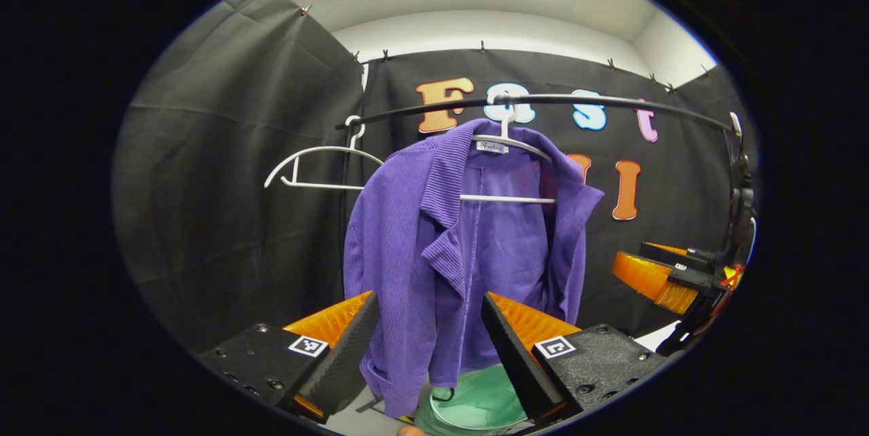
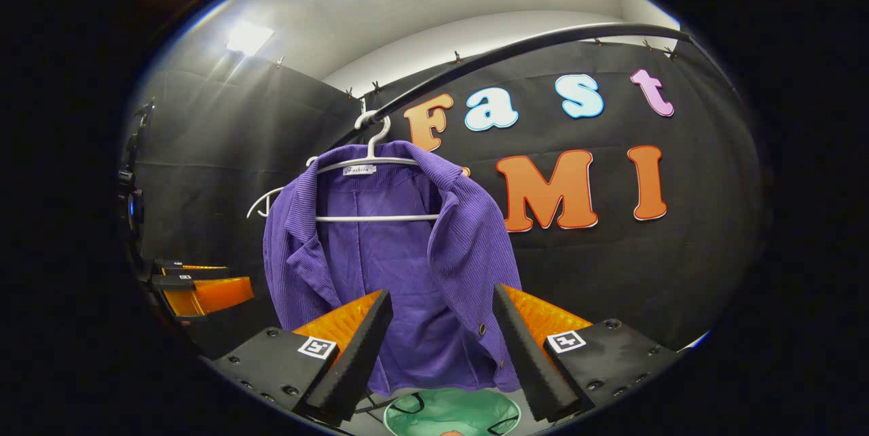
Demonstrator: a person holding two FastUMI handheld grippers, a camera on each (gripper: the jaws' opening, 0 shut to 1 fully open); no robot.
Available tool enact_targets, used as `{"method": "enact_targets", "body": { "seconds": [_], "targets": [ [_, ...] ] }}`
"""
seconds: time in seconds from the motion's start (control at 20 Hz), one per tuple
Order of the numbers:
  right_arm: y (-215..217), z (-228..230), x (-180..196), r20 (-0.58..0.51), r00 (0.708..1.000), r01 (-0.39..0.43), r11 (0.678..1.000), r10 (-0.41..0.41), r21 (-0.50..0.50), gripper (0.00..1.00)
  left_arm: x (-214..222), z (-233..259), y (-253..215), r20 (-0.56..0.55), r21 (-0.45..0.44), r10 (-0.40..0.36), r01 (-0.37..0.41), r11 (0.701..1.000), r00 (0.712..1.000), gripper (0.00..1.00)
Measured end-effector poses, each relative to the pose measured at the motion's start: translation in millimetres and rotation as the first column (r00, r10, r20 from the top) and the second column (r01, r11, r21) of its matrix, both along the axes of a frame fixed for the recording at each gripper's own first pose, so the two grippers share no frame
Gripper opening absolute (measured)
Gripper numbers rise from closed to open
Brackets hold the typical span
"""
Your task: Grasp the clothes on the hanger with both hands and then place them into the laundry hamper below.
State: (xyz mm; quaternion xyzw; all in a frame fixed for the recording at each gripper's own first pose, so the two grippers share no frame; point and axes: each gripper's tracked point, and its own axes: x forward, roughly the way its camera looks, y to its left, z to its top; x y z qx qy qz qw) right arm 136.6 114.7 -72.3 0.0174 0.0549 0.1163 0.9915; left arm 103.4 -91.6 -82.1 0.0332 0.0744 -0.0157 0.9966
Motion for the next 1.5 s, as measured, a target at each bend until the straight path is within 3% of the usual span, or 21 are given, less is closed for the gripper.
{"method": "enact_targets", "body": {
  "seconds": [0.05, 0.2, 0.5, 0.55, 0.6, 0.8, 0.9, 1.05, 1.15, 1.25, 1.3, 1.35, 1.5],
  "targets": [
    [1.1, -3.8, 10.0, 0.004, 1.0, 0.002, 1.0, -0.002, -0.017, 0.97, 8.2, -3.0, -2.4, -0.001, 0.015, 0.011, -0.011, 1.0, 1.0, 0.96],
    [7.1, -17.7, 35.5, -0.002, 1.0, 0.0, 0.999, 0.0, -0.048, 0.96, 30.5, -13.2, -8.4, -0.013, 0.009, 0.041, -0.041, 0.999, 0.999, 0.93],
    [17.9, -37.0, 94.1, -0.021, 1.0, -0.011, 1.0, 0.011, -0.018, 0.96, 74.2, -31.5, 1.1, -0.042, -0.003, 0.131, -0.132, 0.991, 0.99, 0.93],
    [19.3, -39.6, 101.5, -0.021, 1.0, -0.018, 1.0, 0.018, -0.018, 0.89, 79.5, -32.2, 3.7, -0.043, -0.009, 0.143, -0.143, 0.99, 0.989, 0.93],
    [20.3, -41.4, 106.2, -0.023, 0.999, -0.023, 1.0, 0.022, -0.02, 0.89, 84.8, -33.0, 5.6, -0.042, -0.013, 0.15, -0.151, 0.988, 0.988, 0.96],
    [26.7, -46.5, 124.9, -0.033, 0.998, -0.052, 0.999, 0.052, -0.011, 0.77, 102.8, -34.8, 17.7, -0.024, -0.022, 0.191, -0.191, 0.981, 0.981, 0.9],
    [28.1, -48.8, 134.1, -0.029, 0.998, -0.055, 0.998, 0.054, -0.017, 0.63, 104.6, -36.9, 19.8, -0.021, -0.026, 0.204, -0.204, 0.979, 0.979, 0.63],
    [20.0, -47.6, 142.5, -0.035, 0.999, -0.025, 1.0, 0.025, -0.003, 0.27, 108.3, -31.2, 25.5, -0.003, -0.047, 0.197, -0.197, 0.979, 0.98, 0.22],
    [18.0, -44.6, 140.3, -0.05, 0.998, -0.042, 0.999, 0.044, 0.035, 0.03, 98.8, -31.1, 32.5, -0.029, -0.075, 0.198, -0.2, 0.977, 0.98, 0.05],
    [5.5, -33.8, 141.7, -0.031, 0.999, -0.029, 0.999, 0.029, 0.028, 0.01, 90.4, -19.0, 36.5, -0.025, -0.047, 0.175, -0.176, 0.983, 0.984, 0.0],
    [-4.2, -24.2, 140.5, -0.002, 1.0, -0.011, 1.0, 0.011, 0.011, 0.07, 87.1, -11.6, 42.2, -0.014, -0.024, 0.183, -0.183, 0.983, 0.983, 0.0],
    [-15.1, -12.6, 141.2, 0.032, 0.999, 0.014, 1.0, -0.014, -0.004, 0.07, 83.4, -4.7, 46.8, -0.003, -0.014, 0.187, -0.187, 0.982, 0.982, 0.0],
    [-33.1, 16.4, 132.3, 0.098, 0.994, 0.055, 0.998, -0.052, -0.029, 0.07, 74.7, 11.0, 53.1, 0.016, -0.032, 0.191, -0.191, 0.981, 0.981, 0.0]
  ]
}}
